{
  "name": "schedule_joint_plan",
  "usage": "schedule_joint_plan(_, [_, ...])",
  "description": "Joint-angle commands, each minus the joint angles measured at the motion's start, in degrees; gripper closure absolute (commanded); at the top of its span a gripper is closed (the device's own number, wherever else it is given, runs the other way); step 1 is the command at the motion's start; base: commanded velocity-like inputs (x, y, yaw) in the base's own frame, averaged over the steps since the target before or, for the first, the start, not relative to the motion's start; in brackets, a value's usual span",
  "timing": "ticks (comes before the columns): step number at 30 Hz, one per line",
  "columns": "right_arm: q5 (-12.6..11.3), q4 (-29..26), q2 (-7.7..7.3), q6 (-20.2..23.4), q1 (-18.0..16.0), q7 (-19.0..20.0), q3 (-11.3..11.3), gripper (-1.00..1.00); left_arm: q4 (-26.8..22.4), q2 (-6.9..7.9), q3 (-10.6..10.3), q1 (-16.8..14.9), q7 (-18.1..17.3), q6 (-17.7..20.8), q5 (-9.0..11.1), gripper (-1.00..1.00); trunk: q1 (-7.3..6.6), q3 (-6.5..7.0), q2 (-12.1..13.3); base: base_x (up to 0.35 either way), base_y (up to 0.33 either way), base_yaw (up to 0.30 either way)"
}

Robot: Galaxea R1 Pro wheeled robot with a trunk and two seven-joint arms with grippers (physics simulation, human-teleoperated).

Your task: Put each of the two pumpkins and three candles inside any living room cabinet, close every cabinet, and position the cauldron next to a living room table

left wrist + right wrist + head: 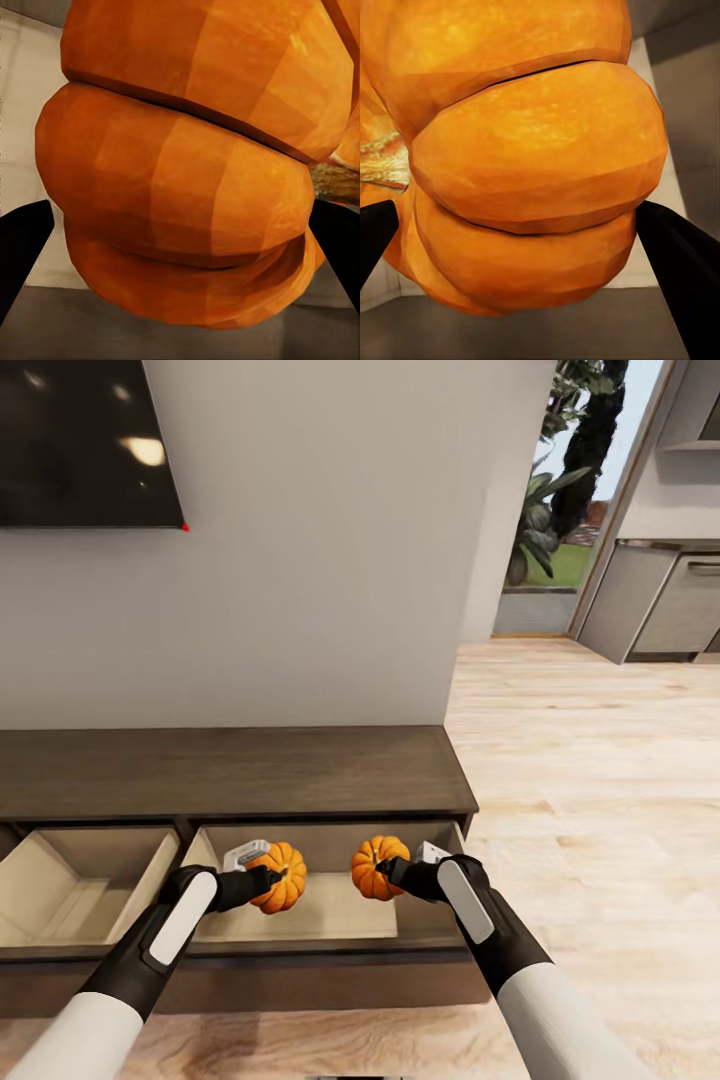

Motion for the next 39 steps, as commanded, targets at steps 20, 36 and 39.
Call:
schedule_joint_plan(20, [-0.7, 4.8, 0.03, 0.8, -2.7, -0.6, 0.3, 1.0, 0.2, 0.06, -0.3, 0.0, 0.7, 0.1, 0.5, 1.0, 0.17, -1.6, -0.1, 0.041, 0.0, 0.0])
schedule_joint_plan(36, [-0.6, 9.4, 0.51, 0.6, -4.4, -0.6, 0.6, 1.0, 0.1, 0.06, -0.3, 0.0, 1.0, 0.0, 0.5, 1.0, 0.46, -4.04, -0.3, 0.0, 0.0, 0.0])
schedule_joint_plan(39, [-0.6, 9.5, 0.53, 0.5, -4.4, -0.6, 0.9, 1.0, 0.1, 0.06, -0.3, 0.0, 1.0, 0.0, 0.5, 1.0, 0.51, -4.48, -0.3, 0.0, 0.0, 0.0])
